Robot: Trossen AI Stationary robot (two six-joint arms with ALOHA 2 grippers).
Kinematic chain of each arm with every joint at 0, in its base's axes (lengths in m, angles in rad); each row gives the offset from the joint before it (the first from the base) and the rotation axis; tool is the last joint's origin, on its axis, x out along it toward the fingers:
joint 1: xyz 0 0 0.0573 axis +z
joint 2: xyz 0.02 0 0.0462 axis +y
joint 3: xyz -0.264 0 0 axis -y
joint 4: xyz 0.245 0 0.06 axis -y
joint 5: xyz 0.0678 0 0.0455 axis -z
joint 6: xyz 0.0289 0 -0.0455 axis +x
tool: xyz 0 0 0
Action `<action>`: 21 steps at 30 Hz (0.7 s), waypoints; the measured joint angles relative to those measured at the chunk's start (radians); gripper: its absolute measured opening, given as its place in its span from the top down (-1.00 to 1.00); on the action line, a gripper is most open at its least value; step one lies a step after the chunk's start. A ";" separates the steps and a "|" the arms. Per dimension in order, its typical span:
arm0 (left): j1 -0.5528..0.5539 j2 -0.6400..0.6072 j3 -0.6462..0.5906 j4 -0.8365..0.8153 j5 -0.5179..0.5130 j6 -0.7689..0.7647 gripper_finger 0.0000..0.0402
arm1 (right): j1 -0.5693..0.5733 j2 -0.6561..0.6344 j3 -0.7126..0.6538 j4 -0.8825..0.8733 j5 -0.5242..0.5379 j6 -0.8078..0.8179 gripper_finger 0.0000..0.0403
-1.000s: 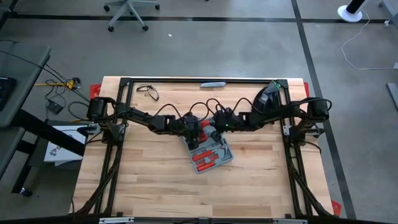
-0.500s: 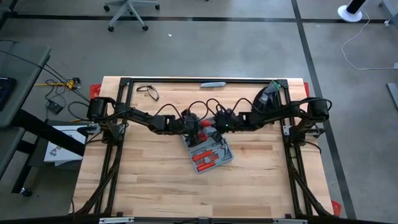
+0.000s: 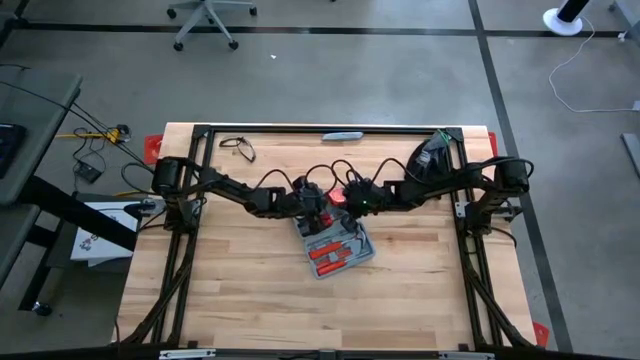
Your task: Prefit tool cases
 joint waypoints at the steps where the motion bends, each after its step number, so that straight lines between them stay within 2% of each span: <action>1: 0.003 0.000 0.000 -0.001 0.000 0.000 1.00 | 0.000 0.000 0.000 0.000 -0.005 0.001 1.00; 16: 0.003 0.000 0.000 0.001 0.024 -0.001 1.00 | 0.000 0.000 0.000 -0.003 -0.015 0.016 1.00; 21: 0.003 0.000 0.000 0.001 0.026 -0.001 1.00 | 0.006 -0.001 0.000 -0.039 0.020 0.054 0.99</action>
